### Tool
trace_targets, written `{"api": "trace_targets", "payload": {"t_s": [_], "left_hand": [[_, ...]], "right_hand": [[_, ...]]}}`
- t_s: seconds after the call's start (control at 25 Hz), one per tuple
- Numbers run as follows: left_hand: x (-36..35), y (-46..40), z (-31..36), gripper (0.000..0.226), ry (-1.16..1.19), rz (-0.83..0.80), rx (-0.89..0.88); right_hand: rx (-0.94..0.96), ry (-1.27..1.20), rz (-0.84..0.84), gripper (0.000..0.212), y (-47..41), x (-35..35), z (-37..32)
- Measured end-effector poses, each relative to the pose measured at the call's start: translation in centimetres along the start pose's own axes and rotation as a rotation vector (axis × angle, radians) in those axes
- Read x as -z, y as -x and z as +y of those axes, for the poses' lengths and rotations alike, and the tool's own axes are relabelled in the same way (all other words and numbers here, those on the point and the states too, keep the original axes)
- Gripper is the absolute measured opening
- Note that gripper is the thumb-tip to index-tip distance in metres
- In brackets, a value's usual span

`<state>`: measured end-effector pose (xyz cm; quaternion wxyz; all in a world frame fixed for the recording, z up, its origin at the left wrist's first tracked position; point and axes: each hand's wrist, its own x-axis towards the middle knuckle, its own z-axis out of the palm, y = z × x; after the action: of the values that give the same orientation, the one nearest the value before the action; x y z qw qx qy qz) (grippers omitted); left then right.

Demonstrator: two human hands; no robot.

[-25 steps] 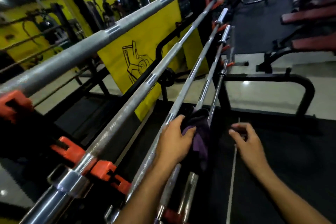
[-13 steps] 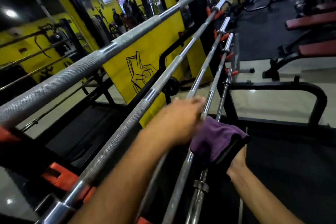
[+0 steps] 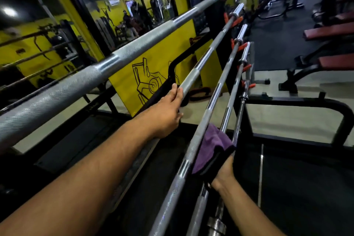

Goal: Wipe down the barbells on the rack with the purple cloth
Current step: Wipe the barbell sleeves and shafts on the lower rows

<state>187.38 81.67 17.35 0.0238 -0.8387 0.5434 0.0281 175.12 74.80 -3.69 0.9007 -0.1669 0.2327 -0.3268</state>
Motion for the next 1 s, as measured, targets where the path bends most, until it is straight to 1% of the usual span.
{"api": "trace_targets", "payload": {"t_s": [0.04,0.08,0.12,0.28,0.36,0.48,0.52,0.56,0.6,0.72,0.8,0.84,0.96,1.0], "left_hand": [[-0.3,-0.3,-0.1,0.076,0.010,0.014,0.003],[-0.5,-0.4,-0.2,0.075,0.025,0.023,0.005],[-0.7,-0.5,-0.3,0.073,0.038,0.028,-0.002],[-0.4,-0.4,-0.4,0.069,0.101,0.067,-0.024],[-0.1,-0.2,-0.3,0.066,0.145,0.068,-0.023],[0.0,0.0,0.0,0.065,0.173,0.062,-0.025],[0.1,0.0,0.1,0.065,0.172,0.060,-0.024],[0.1,0.1,0.2,0.065,0.171,0.058,-0.019],[0.2,0.1,0.3,0.065,0.171,0.055,-0.012],[0.5,0.3,0.3,0.064,0.162,0.058,0.007],[0.5,0.4,0.4,0.064,0.156,0.071,0.005],[0.6,0.5,0.5,0.063,0.157,0.076,-0.002],[0.7,0.5,0.4,0.062,0.169,0.075,-0.013],[0.7,0.5,0.4,0.062,0.179,0.073,-0.011]], "right_hand": [[-0.038,-0.004,-0.020,0.054,-1.3,-1.2,-0.4],[-0.066,0.008,0.004,0.050,-2.8,-2.5,-1.0],[-0.075,0.024,0.051,0.051,-4.5,-3.1,-1.5],[-0.076,0.119,0.098,0.065,-9.4,-4.7,-3.2],[-0.043,0.212,0.137,0.066,-10.7,-5.1,-3.6],[0.009,0.281,0.124,0.070,-11.7,-5.3,-3.1],[0.021,0.275,0.116,0.063,-11.1,-5.2,-2.6],[0.015,0.234,0.069,0.050,-10.0,-5.1,-1.7],[0.013,0.224,0.030,0.044,-8.9,-4.5,-0.5],[-0.005,0.331,-0.061,0.045,-4.9,-3.2,3.5],[-0.056,0.377,0.028,0.043,-4.3,-2.7,4.7],[-0.051,0.393,0.075,0.040,-4.9,-2.8,4.4],[0.002,0.348,0.151,0.032,-9.1,-3.8,1.4],[0.019,0.367,0.196,0.029,-11.0,-4.2,0.1]]}}
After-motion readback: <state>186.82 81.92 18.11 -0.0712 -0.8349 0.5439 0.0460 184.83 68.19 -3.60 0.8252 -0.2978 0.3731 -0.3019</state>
